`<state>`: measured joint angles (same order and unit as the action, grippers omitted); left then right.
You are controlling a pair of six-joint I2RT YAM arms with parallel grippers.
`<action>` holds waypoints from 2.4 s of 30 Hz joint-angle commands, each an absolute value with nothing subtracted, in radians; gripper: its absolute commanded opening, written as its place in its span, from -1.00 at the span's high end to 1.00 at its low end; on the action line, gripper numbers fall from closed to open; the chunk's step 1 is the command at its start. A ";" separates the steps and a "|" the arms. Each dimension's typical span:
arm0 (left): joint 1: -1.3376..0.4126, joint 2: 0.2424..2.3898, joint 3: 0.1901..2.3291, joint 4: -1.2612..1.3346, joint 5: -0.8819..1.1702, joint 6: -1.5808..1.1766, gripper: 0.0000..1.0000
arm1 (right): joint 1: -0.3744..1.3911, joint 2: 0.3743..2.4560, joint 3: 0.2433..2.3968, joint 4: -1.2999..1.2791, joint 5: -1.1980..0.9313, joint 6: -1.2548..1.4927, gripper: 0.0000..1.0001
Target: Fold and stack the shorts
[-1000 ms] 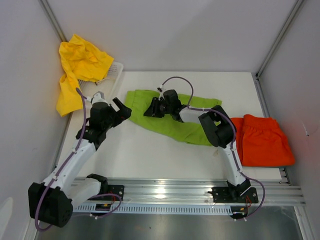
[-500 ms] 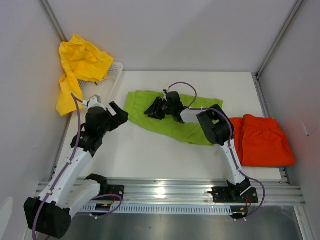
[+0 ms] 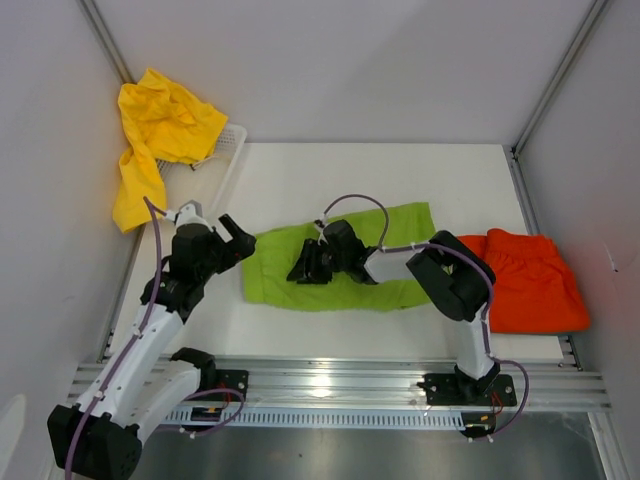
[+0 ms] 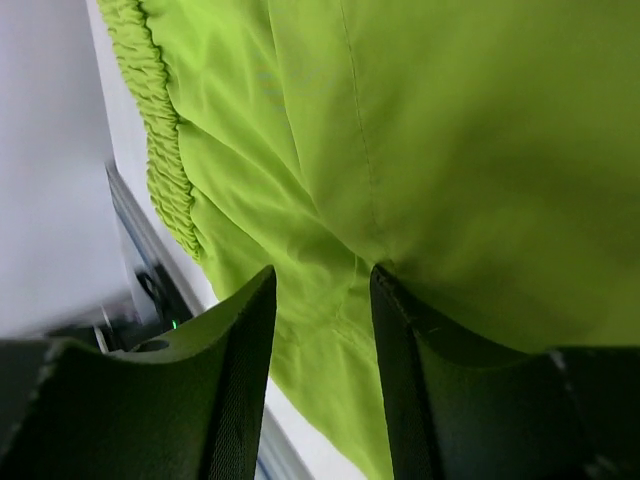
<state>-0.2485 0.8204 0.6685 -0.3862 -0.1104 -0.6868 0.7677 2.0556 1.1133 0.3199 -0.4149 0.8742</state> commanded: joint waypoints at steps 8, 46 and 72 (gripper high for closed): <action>-0.255 0.717 0.548 -0.456 -0.058 -0.672 -0.98 | 0.888 1.907 0.999 0.111 -0.224 0.695 -0.37; -0.046 0.660 1.382 -1.014 -0.215 -0.595 -0.98 | 1.377 1.894 1.184 0.218 0.410 -0.365 -0.76; -0.048 0.660 1.325 -0.982 -0.158 -0.568 -0.98 | 1.436 2.151 1.331 0.127 0.646 -0.698 -0.55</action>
<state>-0.0540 0.6556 1.3251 -1.0111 -0.1768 -0.5999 1.4315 2.0972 1.2961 0.1257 0.5617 -0.6285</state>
